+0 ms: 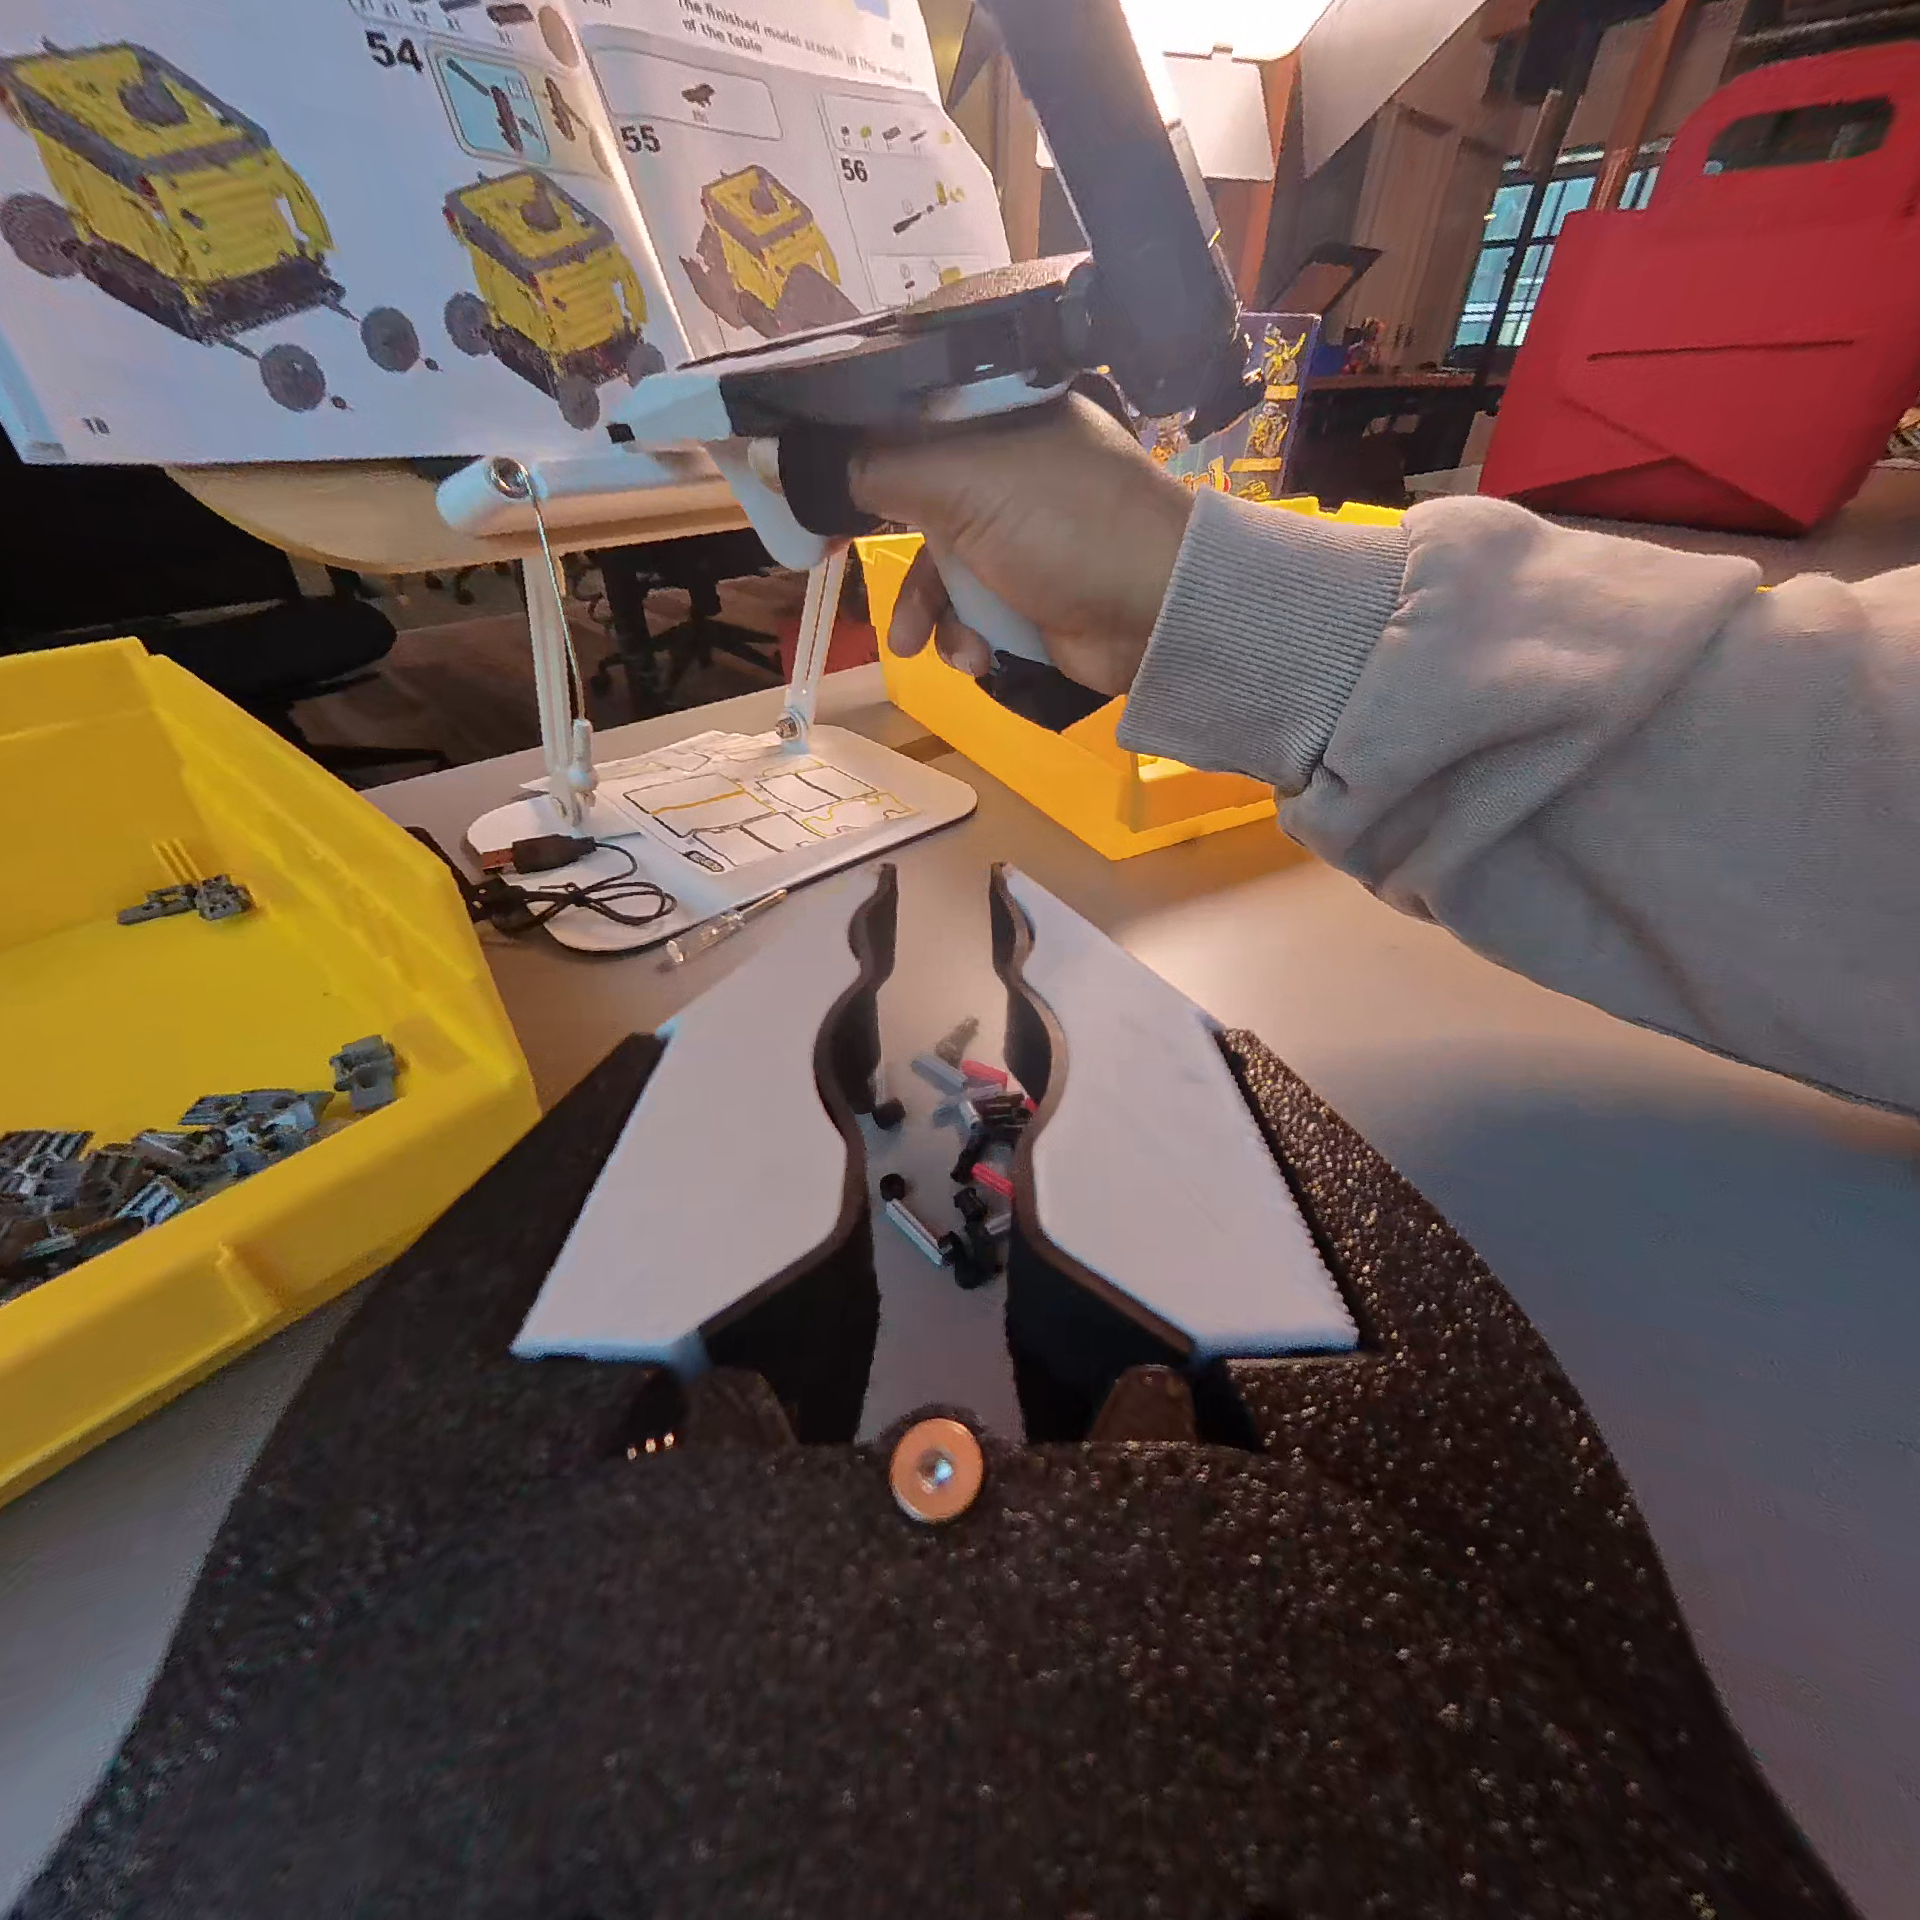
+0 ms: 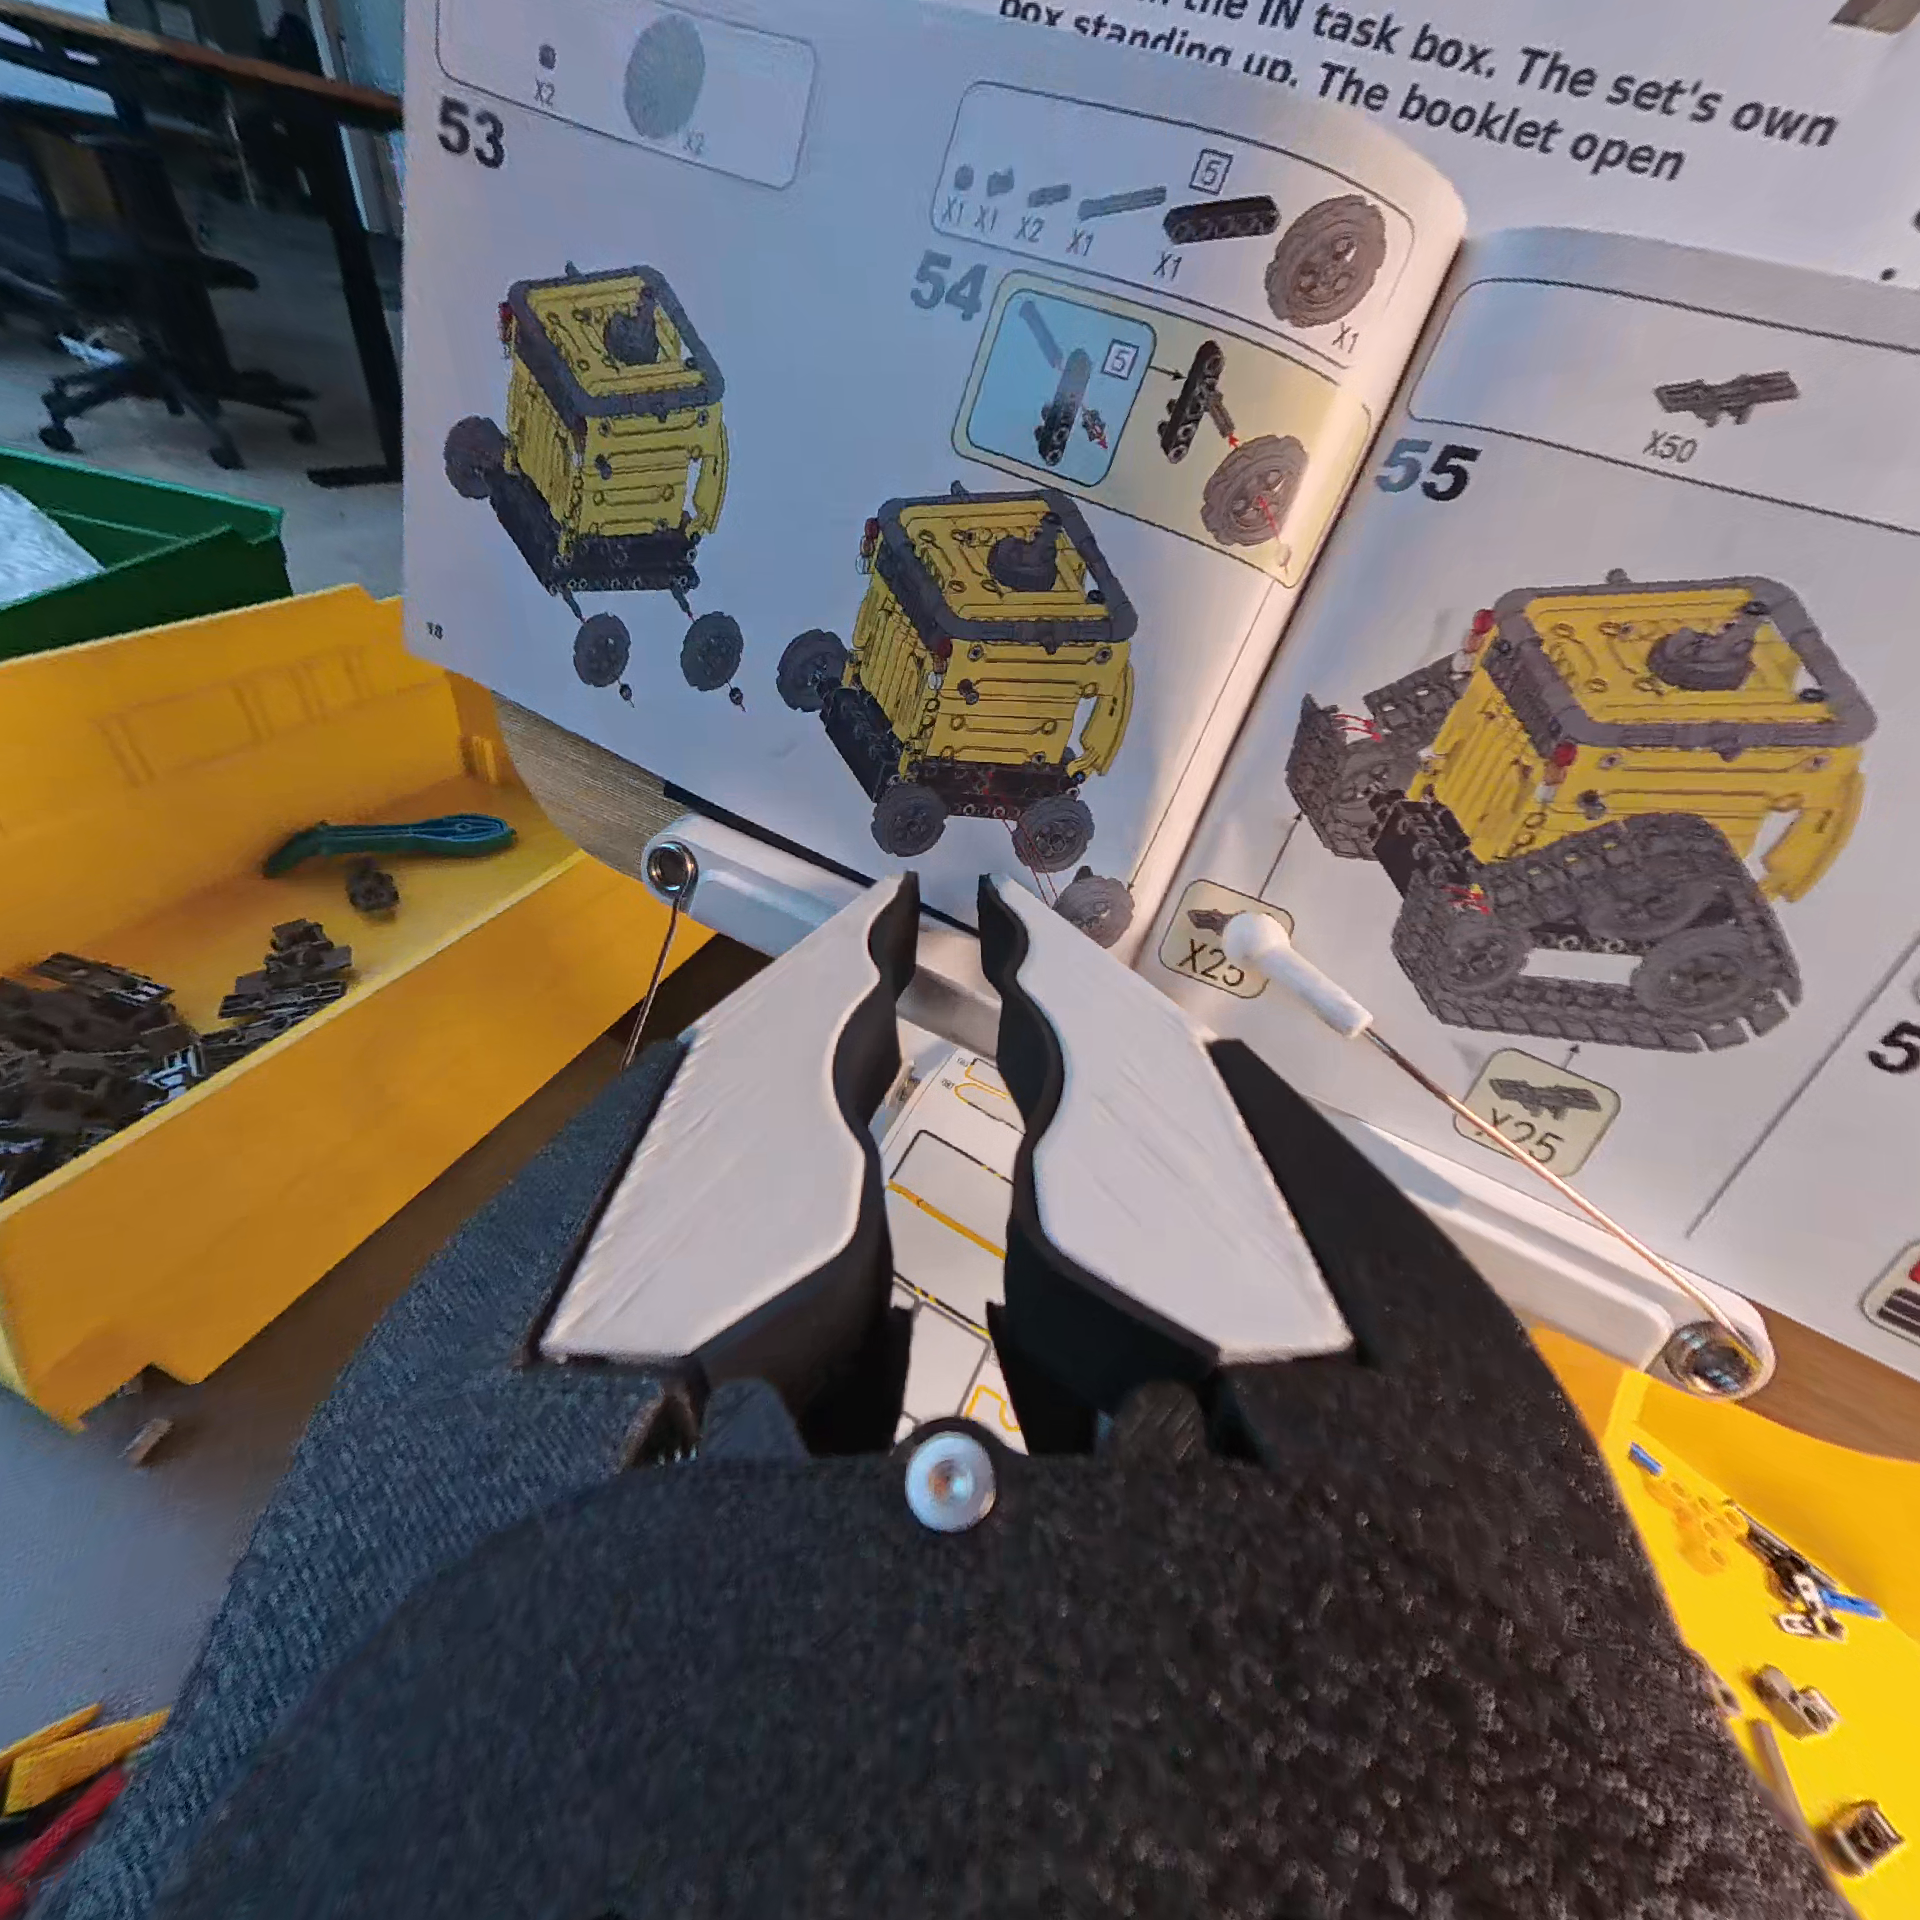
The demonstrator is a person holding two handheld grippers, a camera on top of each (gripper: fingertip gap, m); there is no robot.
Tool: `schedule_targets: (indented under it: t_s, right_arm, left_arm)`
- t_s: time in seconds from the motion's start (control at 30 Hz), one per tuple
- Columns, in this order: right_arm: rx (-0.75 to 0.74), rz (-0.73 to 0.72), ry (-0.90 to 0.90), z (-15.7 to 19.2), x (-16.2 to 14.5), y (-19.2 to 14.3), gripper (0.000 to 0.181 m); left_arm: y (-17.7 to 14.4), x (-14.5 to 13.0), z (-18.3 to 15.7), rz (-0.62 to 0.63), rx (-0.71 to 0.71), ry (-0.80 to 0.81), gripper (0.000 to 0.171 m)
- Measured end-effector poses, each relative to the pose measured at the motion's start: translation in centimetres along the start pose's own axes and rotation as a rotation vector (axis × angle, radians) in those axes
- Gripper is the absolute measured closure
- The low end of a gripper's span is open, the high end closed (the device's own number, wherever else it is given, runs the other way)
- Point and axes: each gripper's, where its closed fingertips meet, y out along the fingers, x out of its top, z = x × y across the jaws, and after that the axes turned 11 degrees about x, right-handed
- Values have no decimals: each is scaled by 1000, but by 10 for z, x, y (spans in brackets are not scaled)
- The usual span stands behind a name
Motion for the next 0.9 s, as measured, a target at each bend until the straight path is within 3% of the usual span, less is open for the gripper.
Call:
schedule_targets:
  t_s: [0.43, 0.9]
  right_arm:
    - [143, -68, 93, 4, -3, -2, 174]
    - [166, -116, 108, 6, -4, -22, 168]
  left_arm:
    - [10, -19, -7, 79, -23, 7, 151]
    - [9, -18, -8, 76, -31, 5, 149]
